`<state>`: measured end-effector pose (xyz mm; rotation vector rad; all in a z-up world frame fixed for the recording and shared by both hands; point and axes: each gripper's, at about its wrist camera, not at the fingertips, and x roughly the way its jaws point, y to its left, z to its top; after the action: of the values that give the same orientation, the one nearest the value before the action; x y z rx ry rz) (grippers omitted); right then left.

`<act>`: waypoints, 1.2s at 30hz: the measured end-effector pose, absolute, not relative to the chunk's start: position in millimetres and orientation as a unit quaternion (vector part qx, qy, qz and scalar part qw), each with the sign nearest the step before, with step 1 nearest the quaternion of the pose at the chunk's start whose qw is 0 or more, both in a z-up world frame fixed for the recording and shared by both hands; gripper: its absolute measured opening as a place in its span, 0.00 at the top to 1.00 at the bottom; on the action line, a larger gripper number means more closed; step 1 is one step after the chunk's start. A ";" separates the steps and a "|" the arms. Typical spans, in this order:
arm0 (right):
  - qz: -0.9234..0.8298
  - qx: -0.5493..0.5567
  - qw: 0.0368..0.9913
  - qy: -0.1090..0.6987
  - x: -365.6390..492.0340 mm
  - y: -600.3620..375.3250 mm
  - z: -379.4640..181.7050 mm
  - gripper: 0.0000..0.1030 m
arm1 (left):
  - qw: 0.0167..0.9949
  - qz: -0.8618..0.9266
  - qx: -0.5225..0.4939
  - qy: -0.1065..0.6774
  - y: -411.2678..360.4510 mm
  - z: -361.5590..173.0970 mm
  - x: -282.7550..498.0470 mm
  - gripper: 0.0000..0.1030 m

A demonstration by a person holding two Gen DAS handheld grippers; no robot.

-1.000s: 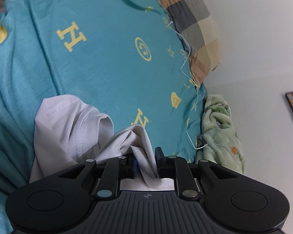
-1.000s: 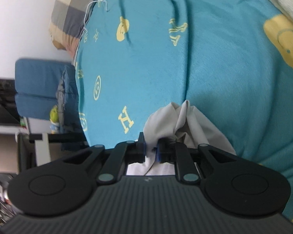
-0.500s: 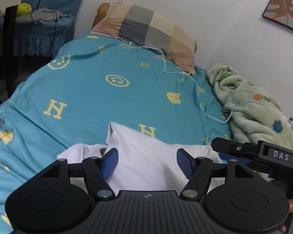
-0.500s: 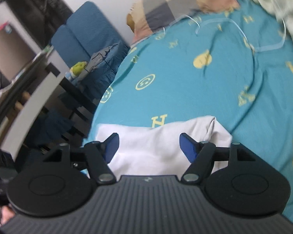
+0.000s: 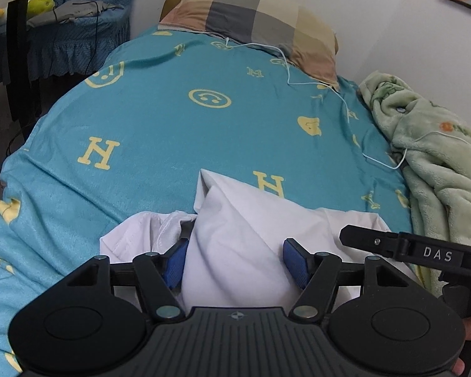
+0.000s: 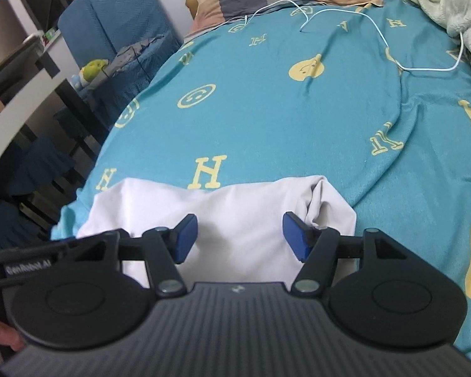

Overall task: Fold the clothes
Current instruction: 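Open both grippers and release the folded shirt flat on the bed, then grasp the folded white shirt from its sides with both grippers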

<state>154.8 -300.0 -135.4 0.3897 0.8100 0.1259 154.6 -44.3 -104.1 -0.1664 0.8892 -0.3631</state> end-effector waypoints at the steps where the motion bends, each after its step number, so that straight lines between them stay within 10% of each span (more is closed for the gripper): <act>1: 0.058 0.193 0.898 0.390 151.7 -300.5 -132.4 0.39 | 0.884 -0.175 -0.075 0.426 -45.9 -103.4 152.4 0.35; 36: 0.039 0.162 0.890 0.424 87.9 -287.3 -113.9 0.39 | 0.896 -0.177 -0.043 0.405 -47.4 -73.8 76.9 0.30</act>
<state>87.9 -287.3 -113.9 0.3361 0.8803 0.0808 76.9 -47.4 -73.8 -0.0886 0.8384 -0.3662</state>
